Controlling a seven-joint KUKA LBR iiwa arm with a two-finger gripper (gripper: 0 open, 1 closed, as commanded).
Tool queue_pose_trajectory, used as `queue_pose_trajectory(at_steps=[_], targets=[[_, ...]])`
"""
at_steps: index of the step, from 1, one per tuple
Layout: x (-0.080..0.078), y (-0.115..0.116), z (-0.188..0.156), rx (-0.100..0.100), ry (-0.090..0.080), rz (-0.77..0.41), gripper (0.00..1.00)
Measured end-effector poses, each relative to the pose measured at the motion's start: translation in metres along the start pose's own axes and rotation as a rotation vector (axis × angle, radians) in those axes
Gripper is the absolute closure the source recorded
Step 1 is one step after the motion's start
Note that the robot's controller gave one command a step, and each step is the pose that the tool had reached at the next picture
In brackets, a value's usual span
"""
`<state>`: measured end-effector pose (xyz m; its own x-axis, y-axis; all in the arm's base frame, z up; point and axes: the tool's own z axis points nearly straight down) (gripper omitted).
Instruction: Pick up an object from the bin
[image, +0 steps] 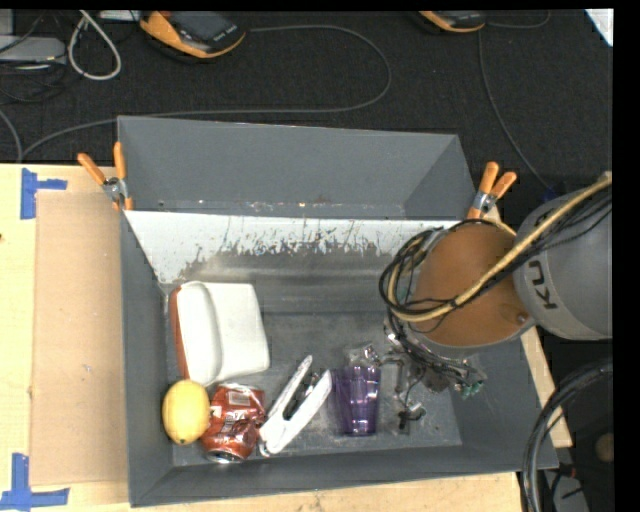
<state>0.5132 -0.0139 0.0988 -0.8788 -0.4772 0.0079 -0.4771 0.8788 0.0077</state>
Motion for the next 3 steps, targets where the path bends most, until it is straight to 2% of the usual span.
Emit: queue_pose_trajectory(at_steps=[1, 2, 3], targets=[[-0.007, 0.017, 0.029, 0.005, -0.005, 0.022, 0.0], [-0.019, 0.062, 0.024, 0.02, -0.031, -0.332, 1.0], [-0.019, 0.062, 0.024, 0.02, -0.031, -0.332, 1.0]])
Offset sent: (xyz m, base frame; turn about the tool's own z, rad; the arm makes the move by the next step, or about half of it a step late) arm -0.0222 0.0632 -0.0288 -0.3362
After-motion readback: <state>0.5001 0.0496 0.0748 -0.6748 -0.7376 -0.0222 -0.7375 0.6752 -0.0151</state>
